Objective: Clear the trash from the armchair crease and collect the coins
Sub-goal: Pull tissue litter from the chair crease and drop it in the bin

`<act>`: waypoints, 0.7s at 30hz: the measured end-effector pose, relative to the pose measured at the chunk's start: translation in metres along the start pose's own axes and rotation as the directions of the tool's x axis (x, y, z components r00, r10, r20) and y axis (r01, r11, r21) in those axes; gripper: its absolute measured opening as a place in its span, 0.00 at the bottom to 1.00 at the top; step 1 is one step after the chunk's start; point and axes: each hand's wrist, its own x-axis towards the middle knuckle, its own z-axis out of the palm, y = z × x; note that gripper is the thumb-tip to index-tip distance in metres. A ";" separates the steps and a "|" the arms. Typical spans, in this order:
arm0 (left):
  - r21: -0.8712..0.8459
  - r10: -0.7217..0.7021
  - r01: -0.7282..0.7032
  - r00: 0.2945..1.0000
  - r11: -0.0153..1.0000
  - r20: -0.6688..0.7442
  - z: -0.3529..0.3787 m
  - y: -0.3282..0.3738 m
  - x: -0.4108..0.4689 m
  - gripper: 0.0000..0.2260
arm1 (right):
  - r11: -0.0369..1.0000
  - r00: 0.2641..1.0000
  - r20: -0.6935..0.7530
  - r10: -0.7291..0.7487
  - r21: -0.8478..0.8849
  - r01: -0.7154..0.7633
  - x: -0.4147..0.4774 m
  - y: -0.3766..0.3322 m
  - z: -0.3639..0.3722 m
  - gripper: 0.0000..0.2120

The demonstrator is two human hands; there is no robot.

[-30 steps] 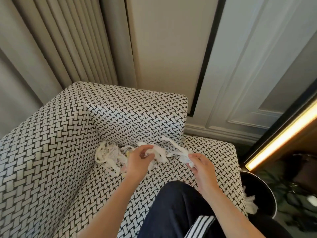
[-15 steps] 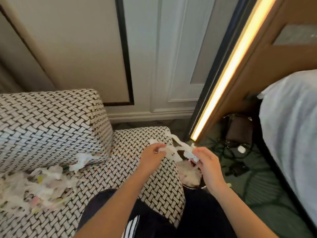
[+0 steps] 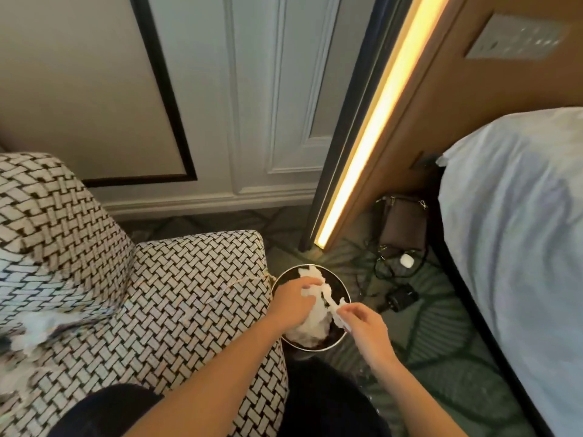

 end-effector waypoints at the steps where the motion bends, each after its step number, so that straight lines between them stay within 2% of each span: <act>1: -0.012 0.013 -0.013 1.000 1.000 -0.008 0.000 -0.001 -0.001 0.17 | 1.000 1.000 0.010 0.005 -0.020 -0.005 0.003 0.002 0.002 0.05; 7: -0.068 -0.012 0.009 0.999 0.998 -0.045 -0.013 -0.011 -0.014 0.14 | 0.981 0.995 0.103 -0.008 -0.190 0.027 0.022 0.001 0.012 0.06; 12: -0.120 -0.006 -0.004 0.997 0.993 -0.075 -0.033 -0.015 -0.033 0.13 | 0.920 0.968 0.245 -0.057 -0.365 0.146 0.023 -0.014 0.008 0.16; 17: -0.180 -0.011 -0.018 0.987 0.983 -0.158 -0.060 -0.013 -0.066 0.10 | 0.892 0.956 0.260 -0.138 -0.387 0.234 0.006 -0.038 -0.005 0.15; 21: -0.249 -0.013 -0.049 0.970 0.967 -0.242 -0.083 -0.010 -0.099 0.08 | 0.915 0.946 0.276 -0.167 -0.313 0.253 -0.018 -0.068 -0.001 0.12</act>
